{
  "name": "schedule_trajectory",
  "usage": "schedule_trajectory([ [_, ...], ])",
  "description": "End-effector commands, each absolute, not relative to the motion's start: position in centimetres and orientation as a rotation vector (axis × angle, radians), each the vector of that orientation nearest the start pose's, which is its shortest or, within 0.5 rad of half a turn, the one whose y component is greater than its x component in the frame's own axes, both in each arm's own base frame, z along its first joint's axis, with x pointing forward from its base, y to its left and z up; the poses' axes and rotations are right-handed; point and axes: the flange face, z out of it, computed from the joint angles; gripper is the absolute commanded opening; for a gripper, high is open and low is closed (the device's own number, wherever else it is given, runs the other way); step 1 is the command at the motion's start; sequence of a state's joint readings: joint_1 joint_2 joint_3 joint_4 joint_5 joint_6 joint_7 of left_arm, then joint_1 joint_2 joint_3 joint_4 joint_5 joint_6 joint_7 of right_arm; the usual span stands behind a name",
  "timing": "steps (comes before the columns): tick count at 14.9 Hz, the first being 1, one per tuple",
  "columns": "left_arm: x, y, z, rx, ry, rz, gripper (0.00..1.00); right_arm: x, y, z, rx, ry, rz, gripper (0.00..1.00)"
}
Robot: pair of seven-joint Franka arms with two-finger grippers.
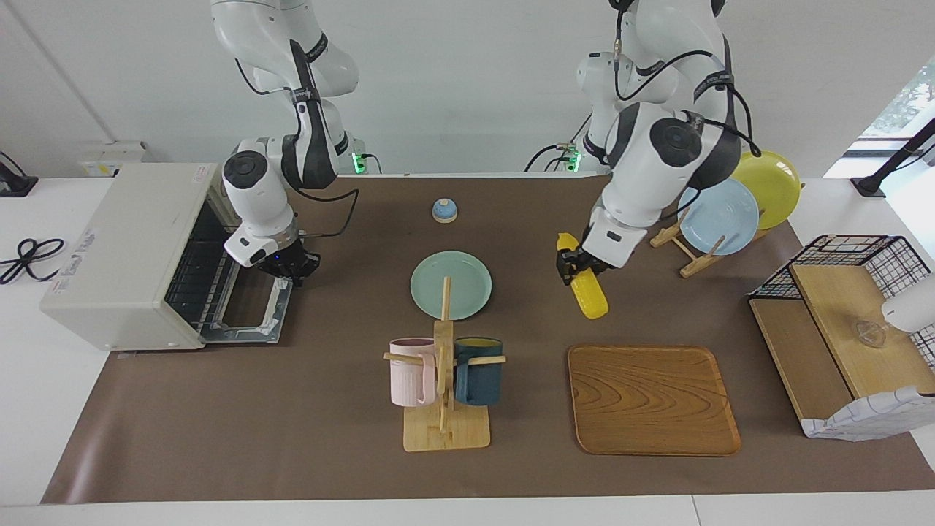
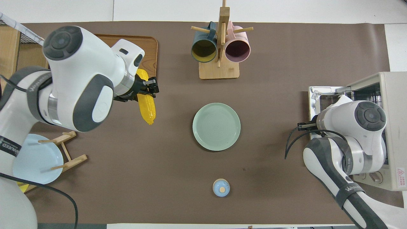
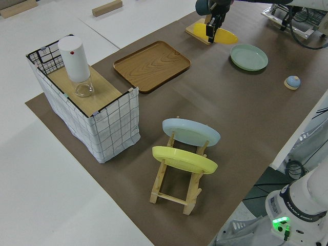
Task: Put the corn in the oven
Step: 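Carry the corn with the left gripper and lower it onto the green plate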
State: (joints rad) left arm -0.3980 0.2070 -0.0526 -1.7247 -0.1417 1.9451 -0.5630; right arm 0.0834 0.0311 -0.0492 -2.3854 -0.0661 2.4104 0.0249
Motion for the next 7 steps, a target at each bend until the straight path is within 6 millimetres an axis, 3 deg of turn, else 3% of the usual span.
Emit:
schedule_trajectory([
  [1, 49.4, -32.4, 43.3, -3.302, -0.365, -0.02, 0.0, 48.5, 0.5, 30.3, -3.208, -0.088, 0.02, 0.0],
  [2, 47.3, -34.2, 42.7, -3.33, -0.344, -0.079, 0.0, 48.6, 1.6, 30.3, -3.194, -0.089, 0.012, 0.0],
  [5, 43.8, -39.3, 41.4, -3.358, -0.278, -0.095, 0.0, 48.4, 4.1, 30.4, -3.175, -0.066, 0.008, 0.0],
  [7, 43.2, -41.5, 40.3, -3.376, -0.232, -0.119, 0.0, 49.2, 7.2, 31.4, -3.174, -0.108, -0.014, 0.0],
])
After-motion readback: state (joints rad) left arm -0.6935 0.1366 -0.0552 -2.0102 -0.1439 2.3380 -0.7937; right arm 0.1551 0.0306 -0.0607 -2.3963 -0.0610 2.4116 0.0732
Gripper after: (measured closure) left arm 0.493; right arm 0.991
